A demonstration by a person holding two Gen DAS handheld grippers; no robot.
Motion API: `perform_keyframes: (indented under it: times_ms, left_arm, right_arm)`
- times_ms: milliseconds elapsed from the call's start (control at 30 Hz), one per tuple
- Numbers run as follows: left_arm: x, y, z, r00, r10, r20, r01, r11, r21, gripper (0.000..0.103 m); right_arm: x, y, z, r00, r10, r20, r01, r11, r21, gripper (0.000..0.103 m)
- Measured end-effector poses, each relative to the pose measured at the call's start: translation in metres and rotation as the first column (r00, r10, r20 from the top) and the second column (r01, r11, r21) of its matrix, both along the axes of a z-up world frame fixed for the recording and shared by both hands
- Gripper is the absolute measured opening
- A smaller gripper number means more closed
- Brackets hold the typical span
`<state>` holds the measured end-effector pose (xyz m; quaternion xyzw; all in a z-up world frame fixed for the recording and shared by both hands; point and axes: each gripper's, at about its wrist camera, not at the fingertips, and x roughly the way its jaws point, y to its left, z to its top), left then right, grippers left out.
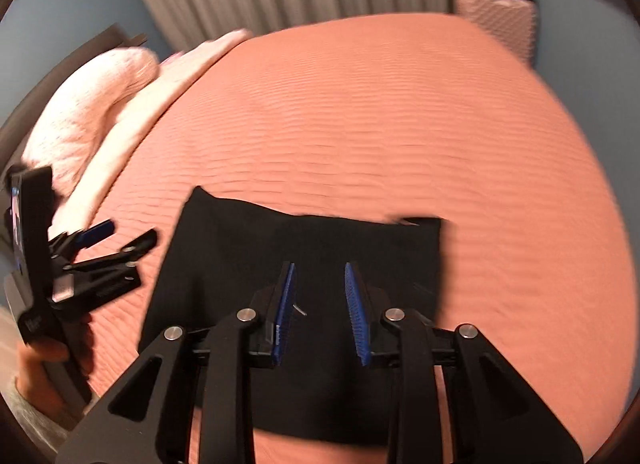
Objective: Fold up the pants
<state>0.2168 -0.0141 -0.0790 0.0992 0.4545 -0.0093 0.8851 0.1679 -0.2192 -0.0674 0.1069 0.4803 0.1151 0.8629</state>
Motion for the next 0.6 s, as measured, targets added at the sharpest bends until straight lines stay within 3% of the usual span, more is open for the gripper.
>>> perform_keyframes:
  times_ms: [67,100,200,267,400,467,600]
  left_arm:
    - [0.024,0.011,-0.019,0.997,0.064,-0.048,-0.060,0.995,0.079,0.083]
    - [0.030,0.020,-0.022,0.994,0.094,-0.051,-0.089,0.991,0.099,0.083]
    - [0.038,0.058,-0.010,0.989,0.149,0.014,-0.150,0.985,0.082,0.082]
    - [0.050,0.080,-0.007,0.986,0.167,0.015,-0.168,0.984,0.067,0.082]
    - [0.099,0.088,-0.018,0.995,0.061,-0.083,-0.068,0.994,-0.080,0.082]
    - [0.122,0.074,-0.032,0.989,-0.062,-0.138,0.038,0.985,-0.170,0.082]
    - [0.151,0.054,-0.066,0.943,-0.192,-0.272,0.159,0.978,-0.137,0.081]
  right_arm:
    - [0.021,0.017,-0.017,0.998,0.046,-0.040,-0.046,0.999,0.016,0.026]
    - [0.027,0.022,-0.025,0.997,0.052,-0.051,-0.053,0.998,-0.022,0.024]
    - [0.017,0.020,-0.038,0.997,0.057,-0.060,-0.061,0.996,-0.067,0.026]
    - [0.014,0.008,-0.058,0.993,0.042,-0.113,-0.052,0.995,-0.082,0.026]
    - [0.007,-0.007,-0.072,0.993,0.052,-0.109,-0.056,0.998,-0.037,0.024]
    - [0.007,-0.006,-0.073,0.993,0.061,-0.103,-0.068,0.996,-0.060,0.024]
    - [0.007,0.004,-0.073,0.992,0.084,-0.092,-0.094,0.989,-0.118,0.025]
